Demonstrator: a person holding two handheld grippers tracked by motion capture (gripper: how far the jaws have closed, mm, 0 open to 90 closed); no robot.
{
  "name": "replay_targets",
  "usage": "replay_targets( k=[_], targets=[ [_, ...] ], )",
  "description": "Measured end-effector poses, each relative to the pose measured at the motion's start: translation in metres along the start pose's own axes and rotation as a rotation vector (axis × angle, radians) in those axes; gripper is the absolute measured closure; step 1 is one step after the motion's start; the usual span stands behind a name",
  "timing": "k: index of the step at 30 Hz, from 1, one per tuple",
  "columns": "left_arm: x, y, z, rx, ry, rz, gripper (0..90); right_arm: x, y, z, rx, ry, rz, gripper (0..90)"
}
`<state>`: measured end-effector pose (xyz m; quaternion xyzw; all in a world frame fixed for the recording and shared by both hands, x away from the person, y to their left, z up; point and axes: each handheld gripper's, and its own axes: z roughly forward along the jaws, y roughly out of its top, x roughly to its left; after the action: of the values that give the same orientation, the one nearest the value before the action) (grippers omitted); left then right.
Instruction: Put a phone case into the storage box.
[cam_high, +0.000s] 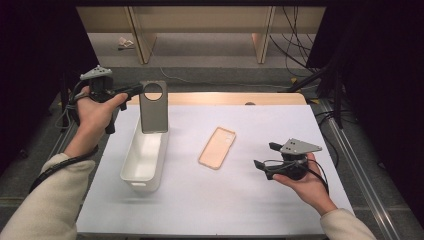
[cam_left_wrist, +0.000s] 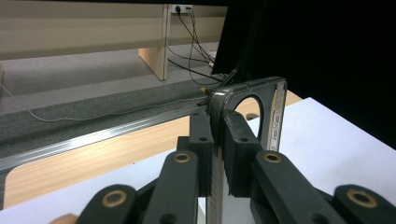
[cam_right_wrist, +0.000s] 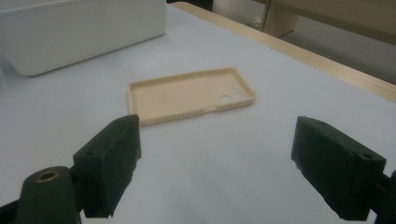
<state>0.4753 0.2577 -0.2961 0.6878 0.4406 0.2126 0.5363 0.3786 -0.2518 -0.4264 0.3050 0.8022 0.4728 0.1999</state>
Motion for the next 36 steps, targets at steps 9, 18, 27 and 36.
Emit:
replay_targets(
  k=[9,18,27,36],
  targets=[
    [0.008,0.005,-0.001,-0.012,0.013,0.004,82.6,0.0,0.0,0.0,-0.002,0.0,0.003,16.9],
    [0.016,0.006,0.001,-0.02,0.05,0.021,82.6,-0.001,-0.001,0.0,-0.001,-0.002,0.002,16.9],
    [0.025,0.006,0.002,-0.025,0.056,0.022,82.6,-0.001,-0.001,0.0,0.003,-0.002,0.003,17.0],
    [0.031,0.006,0.007,-0.026,0.056,0.049,82.6,-0.001,-0.001,0.0,0.003,-0.001,0.004,17.0]
  ],
)
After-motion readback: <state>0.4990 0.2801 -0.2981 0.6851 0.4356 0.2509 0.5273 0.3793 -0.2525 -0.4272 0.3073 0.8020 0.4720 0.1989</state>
